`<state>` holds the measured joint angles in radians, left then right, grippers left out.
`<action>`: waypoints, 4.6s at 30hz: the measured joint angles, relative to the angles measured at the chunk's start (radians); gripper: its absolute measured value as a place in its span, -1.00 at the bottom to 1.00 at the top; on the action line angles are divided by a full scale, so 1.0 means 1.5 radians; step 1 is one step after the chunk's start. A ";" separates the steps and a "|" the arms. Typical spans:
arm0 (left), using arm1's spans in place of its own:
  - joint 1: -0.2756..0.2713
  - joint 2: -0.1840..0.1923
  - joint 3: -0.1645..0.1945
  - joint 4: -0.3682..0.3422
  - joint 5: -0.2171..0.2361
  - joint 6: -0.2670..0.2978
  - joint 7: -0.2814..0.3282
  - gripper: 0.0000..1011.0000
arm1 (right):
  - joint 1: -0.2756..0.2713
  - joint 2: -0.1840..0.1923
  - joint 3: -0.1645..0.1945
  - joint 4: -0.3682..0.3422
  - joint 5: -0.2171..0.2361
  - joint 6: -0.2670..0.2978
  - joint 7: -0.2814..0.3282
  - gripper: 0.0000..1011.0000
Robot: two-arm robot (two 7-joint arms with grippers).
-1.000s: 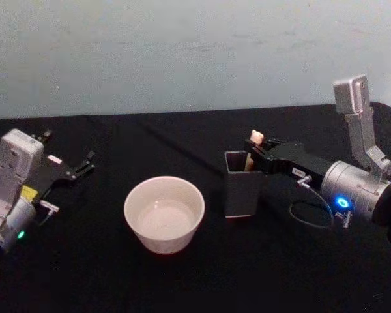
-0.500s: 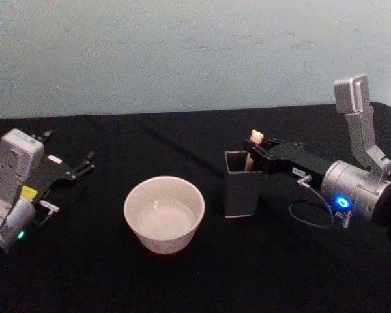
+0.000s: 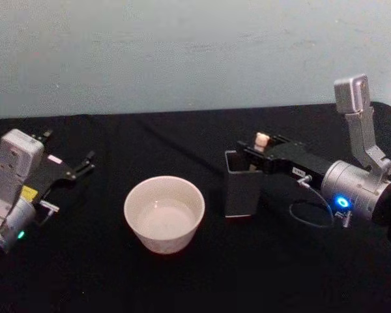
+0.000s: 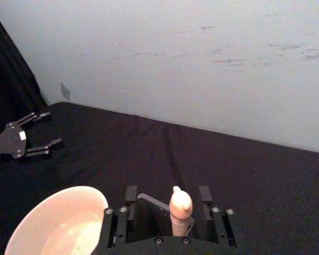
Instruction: Pick up the stirring spoon with one hand, stir inside the cup, then place it back in its original position.
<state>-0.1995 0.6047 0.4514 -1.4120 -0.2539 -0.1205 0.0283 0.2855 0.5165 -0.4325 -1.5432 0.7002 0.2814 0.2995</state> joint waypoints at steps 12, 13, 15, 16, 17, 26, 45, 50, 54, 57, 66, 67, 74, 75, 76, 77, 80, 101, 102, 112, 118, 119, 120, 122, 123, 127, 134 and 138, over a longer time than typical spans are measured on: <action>0.000 0.000 0.000 0.000 0.000 0.000 0.000 0.98 | 0.000 0.000 0.000 0.000 0.000 0.000 0.000 0.98; 0.000 0.000 0.000 0.000 0.000 0.000 0.000 0.98 | 0.000 0.000 0.000 0.000 0.000 0.000 0.000 0.98; 0.000 0.000 0.000 0.000 0.000 0.000 0.000 0.98 | 0.000 0.000 0.000 0.000 -0.001 -0.001 0.001 0.98; 0.000 0.000 0.000 0.000 0.000 0.000 0.000 0.98 | 0.000 0.001 -0.001 0.000 -0.002 -0.002 0.003 0.98; 0.000 0.000 0.000 0.000 0.000 0.000 0.000 0.98 | 0.000 0.002 -0.001 -0.001 -0.006 -0.004 0.006 0.98; 0.000 0.000 0.000 0.000 0.000 0.000 0.000 0.98 | -0.009 -0.030 0.031 -0.016 -0.032 -0.053 -0.046 0.98; 0.000 0.000 0.000 0.000 0.000 0.000 0.000 0.98 | -0.058 -0.111 0.062 0.071 -0.280 -0.195 -0.310 0.98; 0.000 0.000 0.000 0.000 0.000 0.000 0.000 0.98 | -0.058 -0.112 0.056 0.112 -0.304 -0.183 -0.313 0.98; 0.000 0.000 0.000 0.000 0.000 0.000 0.000 0.98 | -0.047 -0.121 0.058 0.145 -0.306 -0.154 -0.304 0.98; 0.000 0.000 0.000 0.000 0.000 0.000 0.000 0.98 | -0.040 -0.127 0.060 0.159 -0.308 -0.147 -0.297 0.98; 0.000 0.000 0.000 0.000 0.000 0.000 0.000 0.98 | -0.039 -0.127 0.061 0.160 -0.309 -0.146 -0.296 0.98; 0.000 0.000 0.000 0.000 0.000 0.000 0.000 0.98 | -0.040 -0.127 0.061 0.160 -0.309 -0.146 -0.296 0.98; 0.000 0.000 0.000 0.000 0.000 0.000 0.000 0.98 | -0.040 -0.126 0.060 0.158 -0.309 -0.148 -0.296 0.98; 0.000 0.000 0.000 0.000 0.000 0.000 0.000 0.98 | -0.040 -0.126 0.060 0.158 -0.309 -0.148 -0.296 0.98; 0.000 0.000 0.000 0.000 0.000 0.000 0.000 0.98 | -0.040 -0.126 0.060 0.158 -0.309 -0.148 -0.296 0.98; 0.000 0.000 0.000 0.000 0.000 0.000 0.000 0.98 | -0.040 -0.126 0.060 0.158 -0.309 -0.148 -0.297 0.98; 0.000 0.000 0.000 0.000 0.000 0.000 0.000 0.98 | -0.041 -0.126 0.060 0.158 -0.309 -0.148 -0.297 0.98; 0.000 0.000 0.000 0.000 0.000 0.000 0.000 0.98 | -0.041 -0.125 0.060 0.156 -0.308 -0.149 -0.297 0.98; 0.000 0.000 0.000 0.000 0.000 0.000 0.000 0.98 | -0.041 -0.125 0.060 0.156 -0.308 -0.149 -0.297 0.98; 0.000 0.000 0.000 0.000 0.000 0.000 0.000 0.98 | -0.041 -0.125 0.060 0.156 -0.308 -0.149 -0.297 0.98; 0.000 0.000 0.000 0.000 0.000 0.000 0.000 0.98 | -0.041 -0.125 0.060 0.156 -0.308 -0.149 -0.297 0.98; 0.000 0.000 0.000 0.000 0.000 0.000 0.000 0.98 | -0.041 -0.125 0.060 0.156 -0.308 -0.149 -0.297 0.98; 0.000 0.000 0.000 0.000 0.000 0.000 0.000 0.98 | -0.041 -0.125 0.060 0.156 -0.308 -0.149 -0.297 0.98; 0.000 0.000 0.000 0.000 0.000 0.000 0.000 0.98 | -0.041 -0.125 0.060 0.156 -0.308 -0.149 -0.297 0.98; 0.000 0.000 0.000 0.000 0.000 0.000 0.000 0.98 | -0.041 -0.125 0.060 0.157 -0.308 -0.149 -0.297 0.98; 0.000 0.000 0.000 0.000 0.000 0.000 0.000 0.98 | -0.041 -0.125 0.060 0.157 -0.308 -0.149 -0.297 0.98; 0.000 0.000 0.000 0.000 0.000 0.000 0.000 0.98 | -0.041 -0.125 0.060 0.157 -0.308 -0.149 -0.297 0.98; 0.000 0.000 0.000 0.000 0.000 0.000 0.000 0.98 | -0.041 -0.125 0.060 0.157 -0.308 -0.149 -0.297 0.98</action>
<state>-0.1995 0.6047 0.4514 -1.4119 -0.2539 -0.1205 0.0283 0.2234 0.3285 -0.3428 -1.3085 0.2378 0.0576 -0.1460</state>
